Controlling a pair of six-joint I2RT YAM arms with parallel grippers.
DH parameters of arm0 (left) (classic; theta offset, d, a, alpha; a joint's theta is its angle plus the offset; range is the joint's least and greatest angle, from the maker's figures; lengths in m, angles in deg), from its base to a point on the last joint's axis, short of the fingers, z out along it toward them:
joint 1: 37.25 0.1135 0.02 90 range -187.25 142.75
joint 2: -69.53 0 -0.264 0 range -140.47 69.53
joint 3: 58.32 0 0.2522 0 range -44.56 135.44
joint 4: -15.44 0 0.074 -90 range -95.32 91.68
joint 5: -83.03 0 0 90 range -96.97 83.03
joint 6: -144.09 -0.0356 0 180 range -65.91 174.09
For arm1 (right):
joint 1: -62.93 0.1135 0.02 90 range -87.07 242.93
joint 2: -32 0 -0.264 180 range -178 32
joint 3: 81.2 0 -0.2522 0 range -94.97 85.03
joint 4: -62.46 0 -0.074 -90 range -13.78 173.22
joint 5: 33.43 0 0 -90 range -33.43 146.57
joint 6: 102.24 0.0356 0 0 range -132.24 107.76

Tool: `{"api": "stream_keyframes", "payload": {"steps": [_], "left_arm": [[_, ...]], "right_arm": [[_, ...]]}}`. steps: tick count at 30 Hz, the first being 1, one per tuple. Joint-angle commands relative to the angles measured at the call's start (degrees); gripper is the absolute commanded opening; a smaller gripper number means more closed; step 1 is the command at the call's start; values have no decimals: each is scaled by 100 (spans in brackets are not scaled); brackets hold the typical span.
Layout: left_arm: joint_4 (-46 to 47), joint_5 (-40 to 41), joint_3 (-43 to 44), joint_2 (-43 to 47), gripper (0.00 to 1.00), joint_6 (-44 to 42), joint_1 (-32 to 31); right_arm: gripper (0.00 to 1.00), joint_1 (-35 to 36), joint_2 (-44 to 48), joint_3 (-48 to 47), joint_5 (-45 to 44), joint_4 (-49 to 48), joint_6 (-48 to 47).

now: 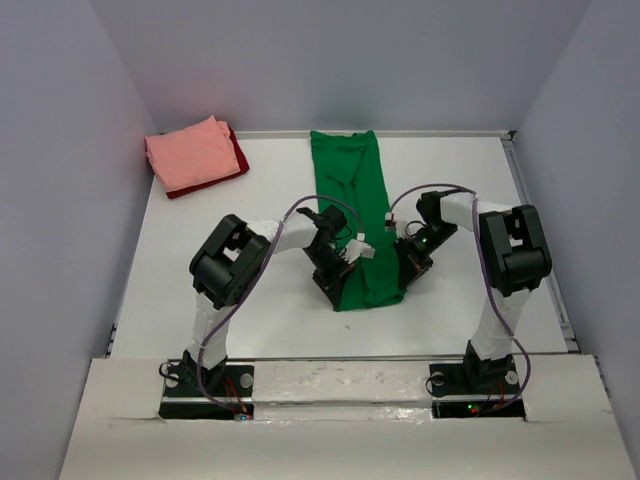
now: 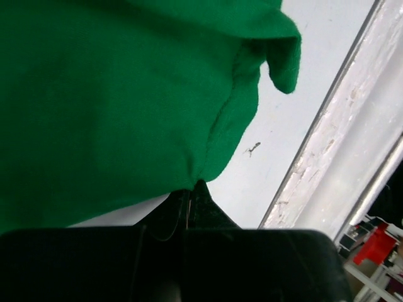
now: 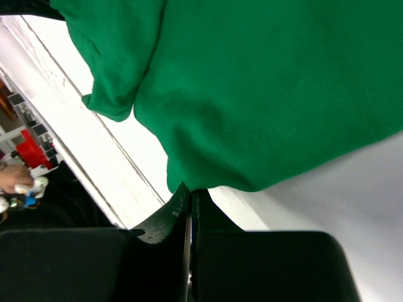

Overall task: Fold and stack the t-shirts
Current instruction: Grab the bottom of the folded rectangular tshirt with both arms, then fold the folded rectangular tshirt in 1/3 of the way

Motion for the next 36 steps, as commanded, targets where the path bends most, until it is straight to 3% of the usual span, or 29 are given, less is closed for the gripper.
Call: {"api": "stream_keyframes", "payload": {"steps": [1,12,23,36], "left_arm": [[-28,575,293,453,0,-207,246],[-274,839,1092,1069,0,-251,941],[-389,725,1260,937,0,-338,959],[-345,909,1638,876,0,-321,959]], "right_arm": [[0,-37,388,-371,-27,-71,47],[0,-37,415,-855,-80,95,144],[0,-37,406,-1109,-133,149,179],[0,-37,-59,-2331,-10,43,347]]}}
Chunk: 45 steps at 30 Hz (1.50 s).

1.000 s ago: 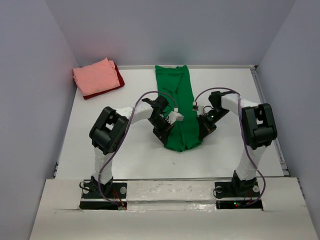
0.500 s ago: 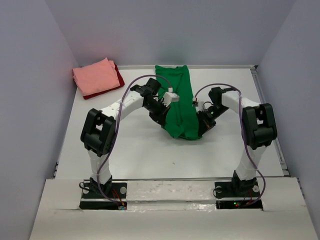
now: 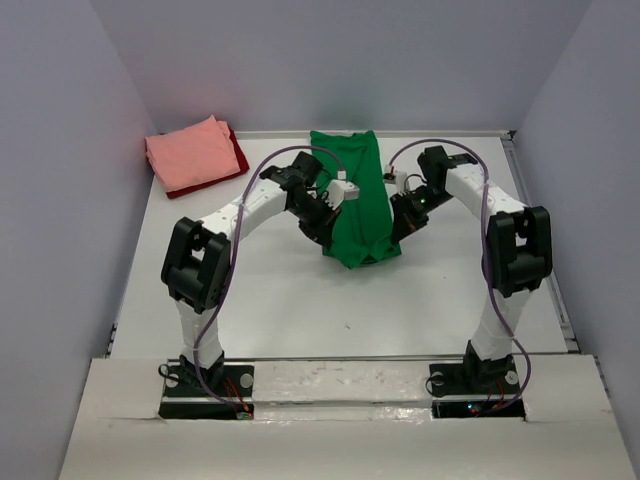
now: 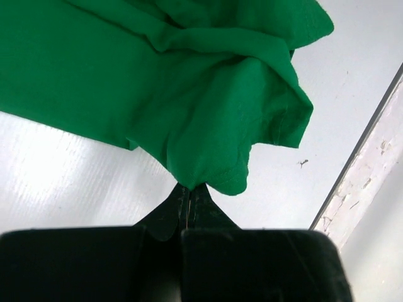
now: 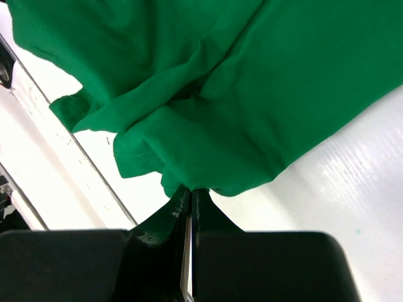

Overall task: Fold and stack the t-shirts
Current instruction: Fold the folded rectangular tshirt in 1/3 of the way

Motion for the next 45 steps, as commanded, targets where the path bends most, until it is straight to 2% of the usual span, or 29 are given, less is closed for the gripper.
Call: {"api": "stream_keyframes", "payload": {"steps": [1,10,24,45], "left_arm": [[-120,64,430,38,0,-39,6],[-94,327,957,-120,0,163,243],[12,626,975,-243,0,269,279],[197,1030,1643,-989,0,365,340]], "right_arm": [[0,-37,-202,-454,121,15,60],[0,-37,-325,-674,174,-20,78],[0,-37,-861,-1509,157,-223,236],[0,-37,-1757,-2431,-10,-381,262]]}}
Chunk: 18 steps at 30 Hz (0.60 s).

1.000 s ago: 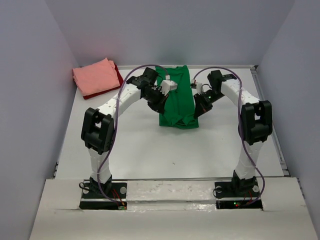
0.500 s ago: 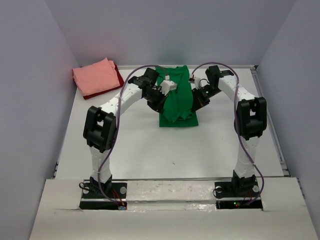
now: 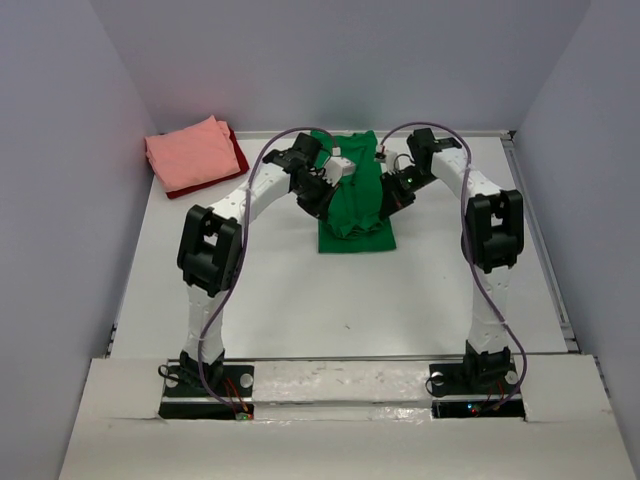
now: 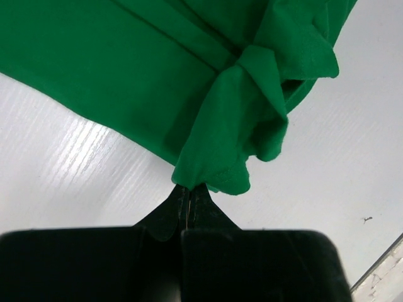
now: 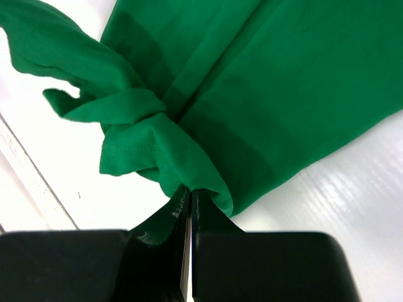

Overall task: Fold and stack the t-shirts
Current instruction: Fold the folded rectangular tshirt in 1/3 of the way

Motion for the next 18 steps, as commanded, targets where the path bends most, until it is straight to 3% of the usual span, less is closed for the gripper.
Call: {"api": "stream_keyframes", "payload": {"steps": [1,18], "left_arm": [[24,73,303,-107,0,59,30],[-11,267,698,-309,0,-11,153]], "right_arm": [[0,-37,-195,-556,-63,-186,31],[0,-37,-687,-1418,-186,-221,215]]}}
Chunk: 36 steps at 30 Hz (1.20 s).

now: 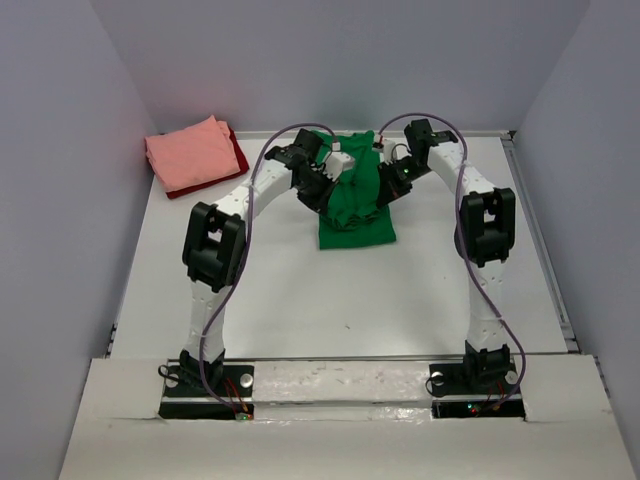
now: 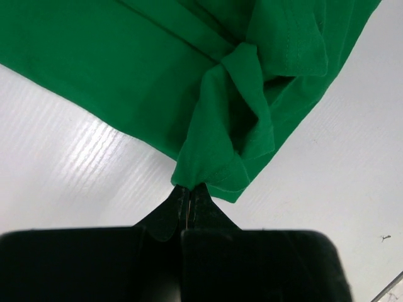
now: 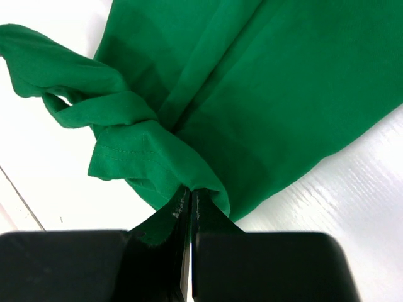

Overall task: Fold and stack the t-shirts
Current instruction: Fold the folded rectangular tshirt in 1/3 of the way

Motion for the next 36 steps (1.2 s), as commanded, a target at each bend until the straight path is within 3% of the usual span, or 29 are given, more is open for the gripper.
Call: {"api": "stream_keyframes", "payload": {"steps": [1,36], "left_arm": [[-18,105,414,10,0,15,91],[26,456,916,-851,2,16,109]], "right_arm": [[0,-37,-73,-361,-7,-169,99],[0,-90,-855,-1064,-174,-310,222]]}}
